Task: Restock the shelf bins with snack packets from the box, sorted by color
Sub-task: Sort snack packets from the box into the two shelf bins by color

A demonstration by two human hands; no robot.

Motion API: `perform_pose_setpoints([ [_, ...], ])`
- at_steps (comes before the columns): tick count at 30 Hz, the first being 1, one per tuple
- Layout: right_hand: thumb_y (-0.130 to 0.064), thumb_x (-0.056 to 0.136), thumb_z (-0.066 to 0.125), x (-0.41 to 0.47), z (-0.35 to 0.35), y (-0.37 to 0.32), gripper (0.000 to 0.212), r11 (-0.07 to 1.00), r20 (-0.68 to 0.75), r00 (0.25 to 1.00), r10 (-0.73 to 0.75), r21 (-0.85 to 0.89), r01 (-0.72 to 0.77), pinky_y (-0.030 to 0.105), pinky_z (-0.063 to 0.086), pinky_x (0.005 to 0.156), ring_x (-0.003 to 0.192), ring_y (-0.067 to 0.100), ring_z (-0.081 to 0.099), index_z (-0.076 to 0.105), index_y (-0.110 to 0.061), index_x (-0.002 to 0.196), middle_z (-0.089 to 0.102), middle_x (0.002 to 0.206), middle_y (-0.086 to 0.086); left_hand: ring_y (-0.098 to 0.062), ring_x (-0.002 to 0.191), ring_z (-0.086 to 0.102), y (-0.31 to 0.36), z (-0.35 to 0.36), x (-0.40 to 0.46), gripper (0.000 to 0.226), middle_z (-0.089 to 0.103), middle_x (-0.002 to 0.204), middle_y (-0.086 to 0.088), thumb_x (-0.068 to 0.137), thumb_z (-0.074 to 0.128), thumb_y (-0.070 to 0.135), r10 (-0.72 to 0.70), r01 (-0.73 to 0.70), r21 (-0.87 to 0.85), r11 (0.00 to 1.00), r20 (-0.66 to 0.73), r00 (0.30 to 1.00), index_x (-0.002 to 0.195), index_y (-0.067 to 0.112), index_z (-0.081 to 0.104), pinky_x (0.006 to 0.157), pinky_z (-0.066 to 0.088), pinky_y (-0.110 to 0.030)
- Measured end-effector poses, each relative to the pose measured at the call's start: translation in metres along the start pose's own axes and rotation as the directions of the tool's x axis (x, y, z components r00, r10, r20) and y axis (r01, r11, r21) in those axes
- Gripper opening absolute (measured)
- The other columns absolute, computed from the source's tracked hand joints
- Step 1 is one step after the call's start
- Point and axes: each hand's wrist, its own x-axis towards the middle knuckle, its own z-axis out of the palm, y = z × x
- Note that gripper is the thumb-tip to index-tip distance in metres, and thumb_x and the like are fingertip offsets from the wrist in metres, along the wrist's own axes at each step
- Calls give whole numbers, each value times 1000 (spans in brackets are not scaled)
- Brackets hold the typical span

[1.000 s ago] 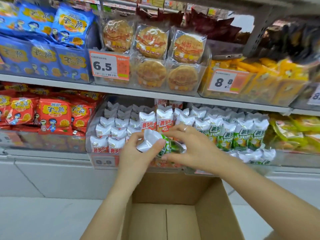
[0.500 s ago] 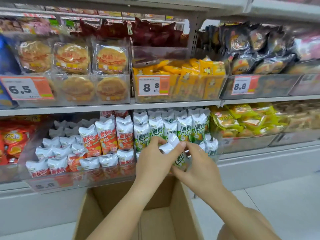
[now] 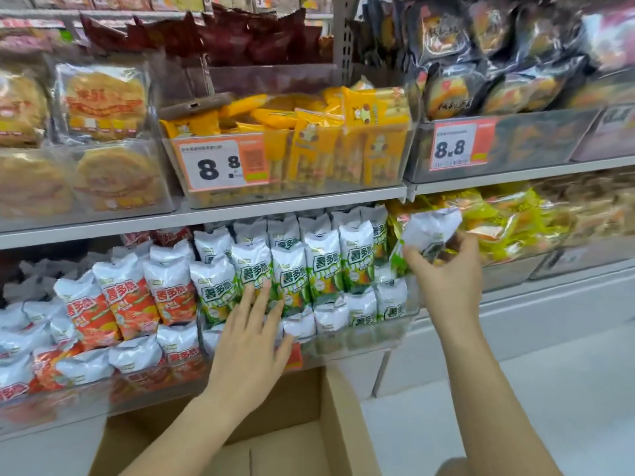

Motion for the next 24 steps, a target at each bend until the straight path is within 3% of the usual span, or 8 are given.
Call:
perform_pose_setpoints([
  [5, -40, 72, 80, 16, 27, 19, 51, 998, 32, 999, -16, -53, 18, 39, 50, 82, 94, 20, 62, 46, -27, 107, 59, 99, -10, -26, 146, 13, 1, 12, -1, 58, 20, 157, -8, 95, 32, 47, 6, -6, 0, 1000, -70, 998, 138, 13, 51, 115, 8, -38],
  [11, -33, 76, 79, 14, 40, 36, 53, 981, 124, 991, -48, -181, 71, 24, 36, 73, 94, 15, 56, 50, -16, 117, 62, 108, -3, -27, 146, 15, 5, 16, -2, 57, 23, 156, -9, 93, 32, 43, -7, 5, -18, 1000, -100, 995, 137, 12, 52, 117, 8, -41],
  [15, -43, 80, 72, 11, 48, 38, 60, 937, 94, 992, -84, -331, 111, 36, 44, 81, 110, 26, 55, 50, -16, 130, 63, 117, 3, -29, 146, 17, 4, 17, -2, 56, 24, 157, -10, 94, 32, 44, 2, -3, -8, 1000, -103, 995, 136, 12, 52, 117, 9, -42],
  [17, -50, 86, 62, 10, 51, 37, 71, 871, 75, 991, -115, -472, 137, 38, 43, 80, 114, 29, 52, 35, -21, 146, 61, 122, 6, -29, 146, 17, 5, 18, -3, 56, 24, 156, -10, 94, 32, 43, -1, 1, -3, 1000, -115, 993, 135, 11, 52, 117, 10, -43],
  [20, -51, 90, 54, 6, 55, 38, 79, 828, 54, 987, -152, -539, 157, 37, 40, 68, 101, 32, 56, 10, -30, 153, 64, 105, 10, -29, 146, 16, 5, 18, -4, 55, 25, 156, -11, 94, 32, 43, -2, 1, -8, 1000, -129, 992, 135, 11, 52, 117, 9, -43],
  [24, -43, 92, 57, 4, 62, 43, 58, 806, 36, 969, -246, -548, 225, 35, 41, 70, 104, 30, 53, 38, -30, 144, 59, 118, 10, -29, 146, 15, 4, 19, -3, 55, 24, 156, -12, 95, 30, 43, 2, -5, -22, 1000, -137, 990, 135, 11, 52, 118, 7, -42],
])
